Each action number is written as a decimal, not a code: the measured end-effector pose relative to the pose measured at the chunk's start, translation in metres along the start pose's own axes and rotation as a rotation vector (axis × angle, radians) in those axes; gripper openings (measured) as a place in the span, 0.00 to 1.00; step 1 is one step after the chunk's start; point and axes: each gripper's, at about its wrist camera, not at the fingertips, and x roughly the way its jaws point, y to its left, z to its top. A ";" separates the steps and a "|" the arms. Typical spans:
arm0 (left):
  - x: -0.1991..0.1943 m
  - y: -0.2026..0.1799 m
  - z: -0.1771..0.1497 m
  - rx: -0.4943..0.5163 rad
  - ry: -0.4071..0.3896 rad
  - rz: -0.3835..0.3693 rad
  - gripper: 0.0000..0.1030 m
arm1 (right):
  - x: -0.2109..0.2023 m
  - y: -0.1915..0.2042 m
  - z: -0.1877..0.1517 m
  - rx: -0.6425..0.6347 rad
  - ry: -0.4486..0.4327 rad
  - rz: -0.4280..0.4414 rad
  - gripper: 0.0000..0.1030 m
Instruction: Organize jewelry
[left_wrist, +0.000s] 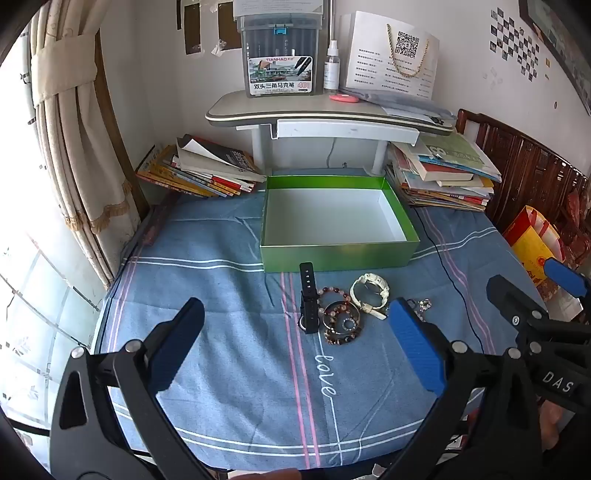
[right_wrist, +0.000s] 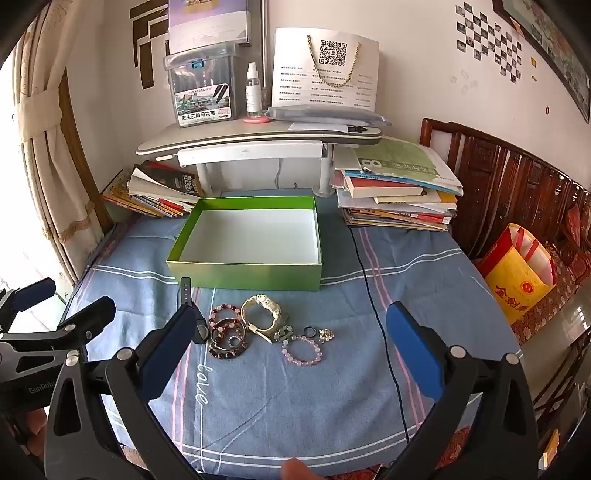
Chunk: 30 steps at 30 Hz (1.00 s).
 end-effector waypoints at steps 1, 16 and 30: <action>0.000 0.000 0.000 0.000 0.001 -0.001 0.96 | 0.000 0.000 0.000 0.001 0.001 0.001 0.98; 0.000 0.000 0.000 -0.001 0.004 -0.003 0.96 | 0.001 -0.001 -0.001 0.002 0.002 0.002 0.98; 0.000 0.000 0.000 -0.001 0.005 -0.003 0.96 | 0.003 -0.001 -0.001 0.005 0.005 0.000 0.98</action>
